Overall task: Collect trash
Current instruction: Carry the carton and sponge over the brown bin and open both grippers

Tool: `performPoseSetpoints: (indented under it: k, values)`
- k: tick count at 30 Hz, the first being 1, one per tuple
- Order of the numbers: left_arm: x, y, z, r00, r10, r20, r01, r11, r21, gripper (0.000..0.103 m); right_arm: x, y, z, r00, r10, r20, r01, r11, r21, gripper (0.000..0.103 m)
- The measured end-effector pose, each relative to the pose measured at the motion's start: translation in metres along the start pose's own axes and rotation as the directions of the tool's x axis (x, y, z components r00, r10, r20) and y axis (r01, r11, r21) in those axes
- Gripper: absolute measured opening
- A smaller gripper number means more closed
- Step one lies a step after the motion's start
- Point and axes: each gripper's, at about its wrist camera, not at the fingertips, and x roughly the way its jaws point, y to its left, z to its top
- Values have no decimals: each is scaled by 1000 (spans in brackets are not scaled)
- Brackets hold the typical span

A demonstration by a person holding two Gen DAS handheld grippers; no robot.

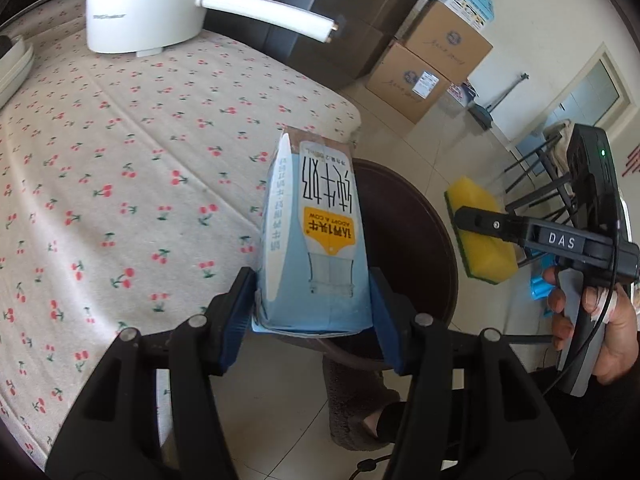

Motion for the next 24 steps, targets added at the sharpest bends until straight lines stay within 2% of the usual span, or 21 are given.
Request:
performPoseSetpoints:
  k: [6,9,10,12,13,15,19,24]
  values:
    - [29,-22,1,998,-46,-36,48,996,75,59,-2,-22,0,1000,-12,-1,12,999,42,69]
    - [35,-20,3,999,-16,-41,19,997,71,83,0,-27,0,1000,-17,-7,17,999,50,69]
    - [34,-20,4,999,-9,-36,11,998,63,88,0,-28,0,1000,-18,-9,19,998,52,69]
    - [30,-16,7,999,8,-33,-7,999,50,91,0,-29,-1,1000,-18,-9,18,998,55,69]
    - [29,-14,6,999,24,-29,-22,999,48,97,0,-30,0,1000,-17,-9,18,998,55,69]
    - [23,-9,6,997,69,-16,-68,996,50,101,0,-29,-1,1000,-18,-10,19,998,53,69]
    - [12,3,5,991,131,3,-131,991,33,102,2,-25,0,1000,-15,-15,16,999,46,69]
    - [-4,22,2,987,158,14,-158,987,-16,102,8,-14,0,999,-24,-26,24,1000,12,70]
